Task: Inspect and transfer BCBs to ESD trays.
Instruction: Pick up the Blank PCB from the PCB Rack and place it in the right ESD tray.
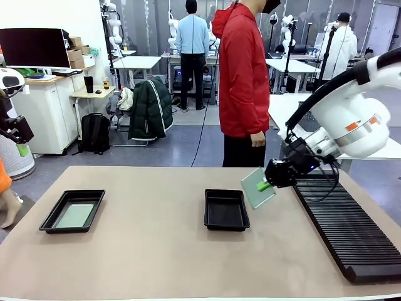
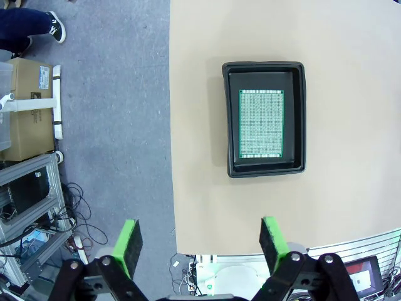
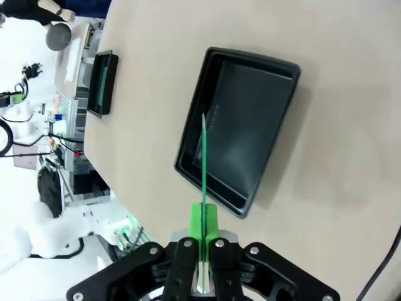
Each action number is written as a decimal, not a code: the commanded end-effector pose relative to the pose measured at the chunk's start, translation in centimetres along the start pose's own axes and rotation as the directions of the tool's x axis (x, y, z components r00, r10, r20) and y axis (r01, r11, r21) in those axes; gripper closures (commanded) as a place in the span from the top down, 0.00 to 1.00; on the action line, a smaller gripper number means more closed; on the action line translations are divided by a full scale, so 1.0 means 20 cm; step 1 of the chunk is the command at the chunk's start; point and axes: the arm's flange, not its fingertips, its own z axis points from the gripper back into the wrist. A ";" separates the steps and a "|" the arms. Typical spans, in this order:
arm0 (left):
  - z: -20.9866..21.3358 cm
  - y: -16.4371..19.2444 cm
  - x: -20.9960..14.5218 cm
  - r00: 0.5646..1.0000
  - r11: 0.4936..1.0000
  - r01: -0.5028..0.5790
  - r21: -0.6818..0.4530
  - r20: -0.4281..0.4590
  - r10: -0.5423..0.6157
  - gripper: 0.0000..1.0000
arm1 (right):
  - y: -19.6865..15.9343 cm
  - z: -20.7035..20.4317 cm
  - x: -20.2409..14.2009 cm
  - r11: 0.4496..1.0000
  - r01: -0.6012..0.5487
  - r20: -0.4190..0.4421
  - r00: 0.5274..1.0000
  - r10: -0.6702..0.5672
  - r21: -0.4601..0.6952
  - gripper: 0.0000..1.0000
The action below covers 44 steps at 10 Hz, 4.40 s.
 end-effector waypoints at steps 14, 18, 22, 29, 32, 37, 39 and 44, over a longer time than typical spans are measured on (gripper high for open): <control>0.00 0.00 -0.01 1.000 1.000 -0.002 0.000 0.004 0.002 1.00 | 0.02 -0.67 0.02 0.964 0.243 0.078 0.965 -0.252 0.103 0.03; 0.00 0.00 -0.01 1.000 1.000 -0.002 0.000 0.004 0.002 1.00 | 0.02 -0.70 0.05 0.956 0.287 0.060 0.955 -0.291 0.059 0.03; 0.00 0.00 -0.01 1.000 1.000 -0.002 0.000 0.004 0.002 1.00 | -0.01 -0.69 0.07 0.952 0.306 0.041 0.951 -0.306 0.023 0.03; 0.00 0.00 -0.01 1.000 1.000 -0.002 0.000 0.004 0.002 1.00 | -0.03 -0.69 0.04 0.954 0.299 0.024 0.954 -0.300 0.031 0.03; 0.00 0.00 -0.01 1.000 1.000 -0.002 0.000 0.004 0.002 1.00 | -0.03 -0.69 0.04 0.954 0.299 0.024 0.954 -0.300 0.031 0.03; 0.00 0.00 -0.01 1.000 1.000 -0.002 0.000 0.004 0.002 1.00 | 0.06 -0.61 0.08 0.949 0.309 0.003 0.951 -0.309 -0.064 0.41; 0.00 0.00 -0.01 1.000 1.000 -0.002 0.000 0.004 0.002 1.00 | 0.11 -0.57 0.10 0.947 0.303 0.003 0.953 -0.304 -0.111 0.61; 0.00 0.00 -0.01 1.000 1.000 -0.002 0.000 0.004 0.002 1.00 | 0.30 -0.32 0.18 0.900 0.275 0.005 0.957 -0.291 -0.338 1.00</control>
